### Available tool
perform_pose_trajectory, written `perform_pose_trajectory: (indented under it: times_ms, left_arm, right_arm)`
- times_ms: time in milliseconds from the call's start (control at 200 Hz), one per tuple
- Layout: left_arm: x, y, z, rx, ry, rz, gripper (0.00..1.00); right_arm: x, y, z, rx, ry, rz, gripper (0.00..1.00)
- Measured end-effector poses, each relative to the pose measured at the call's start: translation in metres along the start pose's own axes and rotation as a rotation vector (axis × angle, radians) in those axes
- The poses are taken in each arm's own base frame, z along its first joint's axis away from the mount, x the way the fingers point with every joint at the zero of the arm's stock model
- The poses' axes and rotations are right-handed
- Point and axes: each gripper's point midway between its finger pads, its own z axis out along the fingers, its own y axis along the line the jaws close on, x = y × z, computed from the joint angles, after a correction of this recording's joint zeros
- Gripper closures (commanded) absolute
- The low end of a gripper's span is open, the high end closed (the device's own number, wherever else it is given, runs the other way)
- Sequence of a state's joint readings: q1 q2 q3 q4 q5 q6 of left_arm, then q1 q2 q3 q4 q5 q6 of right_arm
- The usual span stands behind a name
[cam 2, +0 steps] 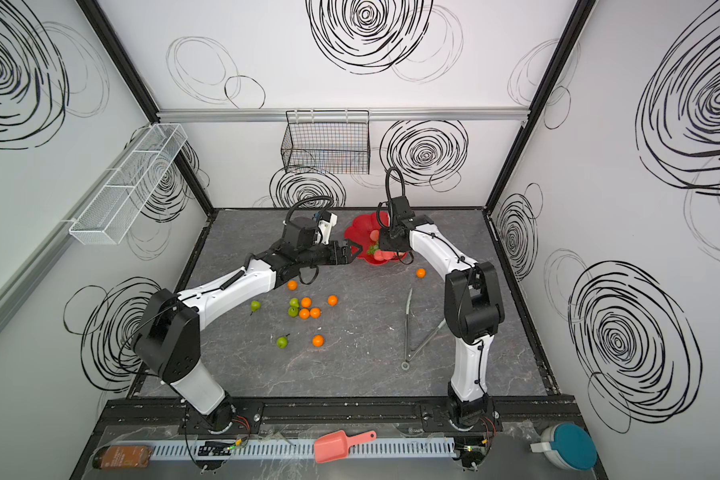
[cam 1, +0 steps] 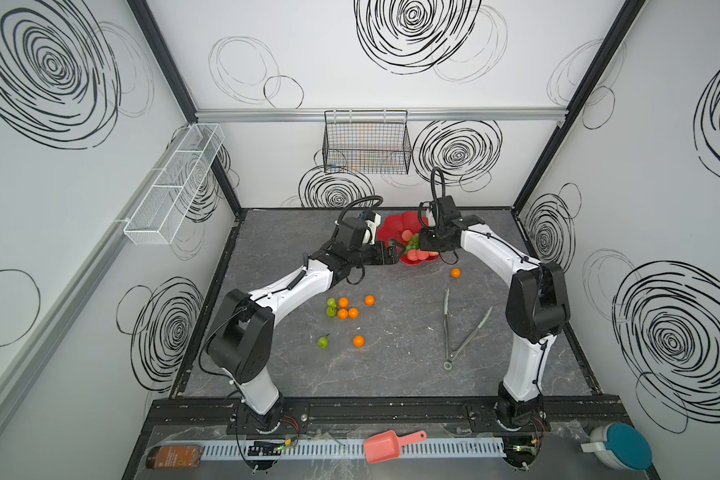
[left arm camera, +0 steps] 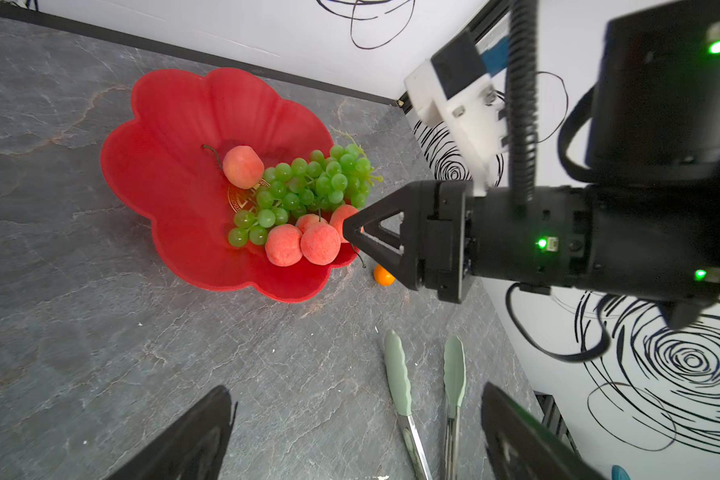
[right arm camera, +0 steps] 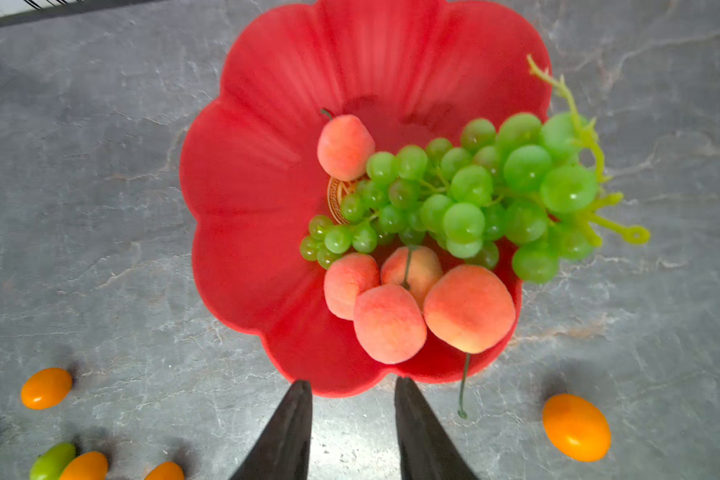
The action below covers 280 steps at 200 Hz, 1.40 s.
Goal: Place and organize the fake fruits in the fruit bowl
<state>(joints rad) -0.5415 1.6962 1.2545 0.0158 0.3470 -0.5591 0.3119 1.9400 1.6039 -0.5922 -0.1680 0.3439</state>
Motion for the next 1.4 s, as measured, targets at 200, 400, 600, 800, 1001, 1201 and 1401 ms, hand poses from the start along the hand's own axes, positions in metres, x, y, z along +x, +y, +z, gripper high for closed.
perform_pose_trajectory:
  times_ms: [200, 400, 600, 800, 1001, 1201, 1401]
  left_arm:
    - [0.006, 0.003, 0.004, -0.007, 0.018, -0.003, 0.04]
    - [0.009, 0.006, 0.006, -0.015, 0.029, -0.005, 0.04]
    - [0.009, 0.01, 0.007, -0.02, 0.031, -0.01, 0.04]
    - [0.008, 0.014, 0.006, -0.026, 0.031, -0.015, 0.04]
    - [0.005, 0.019, 0.005, -0.032, 0.025, -0.021, 0.04]
    - [-0.004, 0.031, 0.001, -0.046, 0.006, -0.039, 0.04]
    - [-0.014, 0.043, -0.004, -0.057, -0.016, -0.056, 0.04]
  right_arm:
    - [0.009, -0.009, 0.007, 0.006, 0.029, 0.014, 0.65]
    - [0.012, -0.01, 0.017, -0.004, 0.043, 0.017, 0.68]
    - [0.022, -0.014, 0.033, 0.005, 0.083, 0.019, 0.7]
    - [0.02, -0.017, 0.041, 0.01, 0.091, 0.023, 0.71]
    - [0.015, -0.015, 0.039, 0.006, 0.08, 0.023, 0.65]
    - [0.005, -0.01, 0.031, -0.01, 0.051, 0.02, 0.62]
    - [-0.036, 0.009, 0.013, -0.067, -0.047, 0.011, 0.61]
